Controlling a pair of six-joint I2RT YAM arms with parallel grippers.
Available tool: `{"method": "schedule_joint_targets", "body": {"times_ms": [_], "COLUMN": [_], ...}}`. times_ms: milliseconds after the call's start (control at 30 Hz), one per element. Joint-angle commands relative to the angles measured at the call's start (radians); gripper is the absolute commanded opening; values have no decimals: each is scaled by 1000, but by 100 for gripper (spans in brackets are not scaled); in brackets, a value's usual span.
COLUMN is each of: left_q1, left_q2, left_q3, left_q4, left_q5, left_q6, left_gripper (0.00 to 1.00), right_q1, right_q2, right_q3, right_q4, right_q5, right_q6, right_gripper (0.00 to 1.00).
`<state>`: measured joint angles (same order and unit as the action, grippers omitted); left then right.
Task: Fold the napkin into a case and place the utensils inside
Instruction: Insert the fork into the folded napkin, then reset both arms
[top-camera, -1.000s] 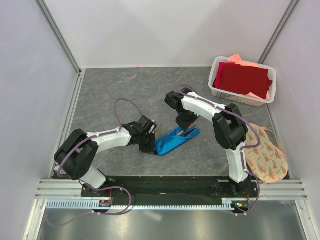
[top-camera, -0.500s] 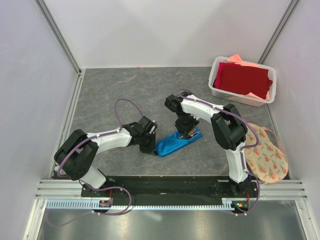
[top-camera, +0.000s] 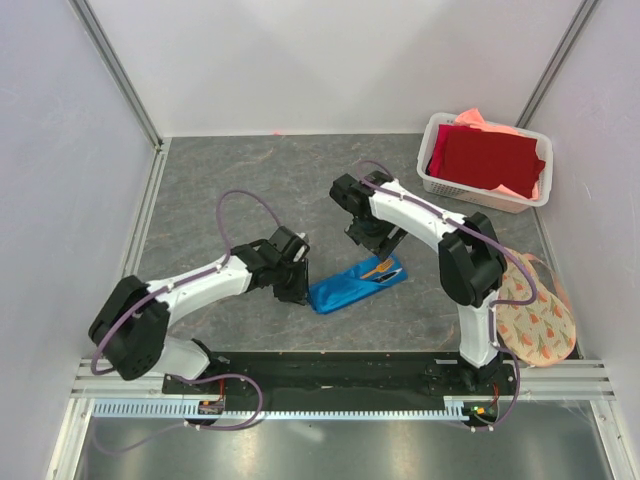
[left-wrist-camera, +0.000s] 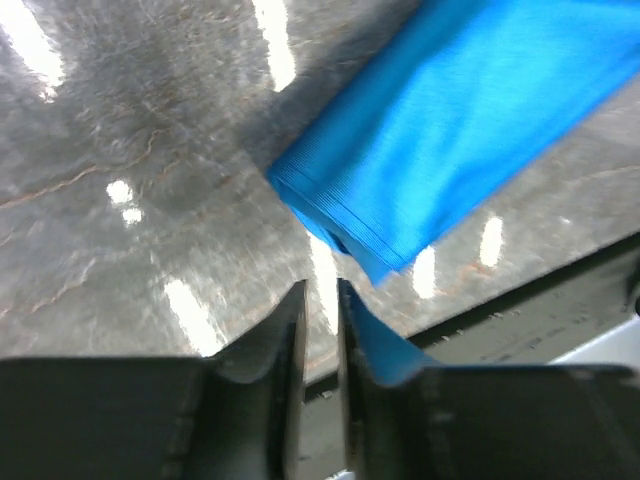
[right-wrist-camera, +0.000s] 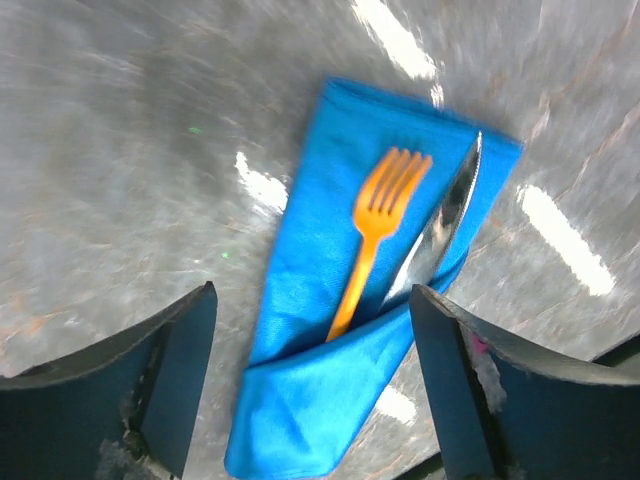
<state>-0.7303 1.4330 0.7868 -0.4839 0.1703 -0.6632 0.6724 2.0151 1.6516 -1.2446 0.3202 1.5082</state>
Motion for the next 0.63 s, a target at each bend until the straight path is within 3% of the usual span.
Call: {"method": "schedule_joint_targets", "body": {"times_ms": [0, 100, 200, 233, 300, 500, 600], "left_q1": [-4, -4, -4, -4, -4, -4, -4], "left_q2": [-133, -247, -321, -335, -390, -508, -476], "left_q3": [52, 49, 63, 65, 45, -93, -74], "left_q4": [-104, -120, -97, -88, -23, 197, 231], "left_q5": [-12, -12, -15, -18, -5, 34, 75], "left_q6": [13, -5, -22, -30, -56, -53, -35], "left_gripper": [31, 42, 47, 55, 61, 71, 73], "right_q1": [12, 16, 16, 15, 16, 21, 24], "right_q2": [-91, -188, -340, -384, -507, -729, -815], "right_q3": [67, -22, -201, -261, -439, -761, -811], "right_q4": [-61, 46, 265, 331, 505, 822, 933], "right_q5": [190, 264, 138, 90, -14, -205, -263], "right_q6": [-198, -454, -716, -777, -845, -944, -968], "right_gripper": [87, 90, 91, 92, 98, 98, 98]}}
